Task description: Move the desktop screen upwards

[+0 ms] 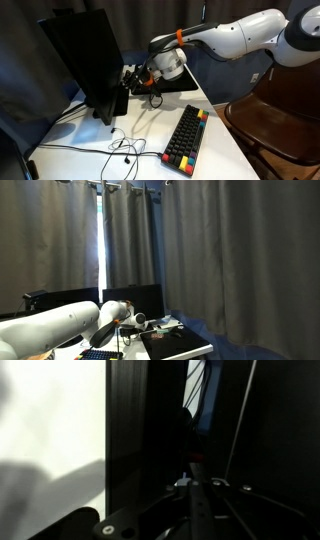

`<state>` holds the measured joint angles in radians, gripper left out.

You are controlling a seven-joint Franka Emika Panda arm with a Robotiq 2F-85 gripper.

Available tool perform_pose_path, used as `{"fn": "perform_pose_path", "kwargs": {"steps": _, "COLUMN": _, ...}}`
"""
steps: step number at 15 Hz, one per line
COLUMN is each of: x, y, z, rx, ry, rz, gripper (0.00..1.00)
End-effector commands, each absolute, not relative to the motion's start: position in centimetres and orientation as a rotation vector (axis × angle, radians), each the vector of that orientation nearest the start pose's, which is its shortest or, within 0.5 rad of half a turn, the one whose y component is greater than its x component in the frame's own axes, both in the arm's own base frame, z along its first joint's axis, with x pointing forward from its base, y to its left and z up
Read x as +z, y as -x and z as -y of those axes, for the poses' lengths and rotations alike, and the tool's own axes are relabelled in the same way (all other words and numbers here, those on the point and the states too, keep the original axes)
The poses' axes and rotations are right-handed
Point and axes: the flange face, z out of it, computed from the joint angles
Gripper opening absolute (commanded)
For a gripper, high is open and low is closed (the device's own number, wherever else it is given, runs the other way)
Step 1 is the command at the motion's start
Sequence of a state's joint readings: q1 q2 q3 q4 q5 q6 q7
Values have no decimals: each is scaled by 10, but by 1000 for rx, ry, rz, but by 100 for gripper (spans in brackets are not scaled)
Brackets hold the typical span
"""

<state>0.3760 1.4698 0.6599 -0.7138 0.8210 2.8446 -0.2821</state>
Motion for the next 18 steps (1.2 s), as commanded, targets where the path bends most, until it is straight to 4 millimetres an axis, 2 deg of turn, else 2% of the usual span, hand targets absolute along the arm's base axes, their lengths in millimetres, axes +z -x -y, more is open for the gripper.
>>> {"fn": "perform_pose_path", "kwargs": {"steps": 1, "x": 126, "y": -686, "z": -460, "rx": -331, "ry": 1938, "rz": -305, "gripper": 0}}
{"fn": "perform_pose_path", "kwargs": {"steps": 2, "x": 131, "y": -684, "z": -459, "rx": -322, "ry": 1932, "rz": -309, "gripper": 0}}
{"fn": "perform_pose_path", "kwargs": {"steps": 5, "x": 130, "y": -684, "z": -459, "rx": -296, "ry": 1894, "rz": -329, "gripper": 0}}
{"fn": "perform_pose_path", "kwargs": {"steps": 8, "x": 117, "y": -683, "z": -454, "rx": -305, "ry": 1952, "rz": -328, "gripper": 0}}
{"fn": "perform_pose_path", "kwargs": {"steps": 11, "x": 107, "y": -680, "z": -460, "rx": -340, "ry": 2027, "rz": -250, "gripper": 0}}
{"fn": "perform_pose_path", "kwargs": {"steps": 16, "x": 116, "y": -673, "z": -476, "rx": -363, "ry": 2038, "rz": -180, "gripper": 0}}
{"fn": "perform_pose_path", "kwargs": {"steps": 18, "x": 118, "y": -673, "z": -477, "rx": -368, "ry": 2027, "rz": -181, "gripper": 0}}
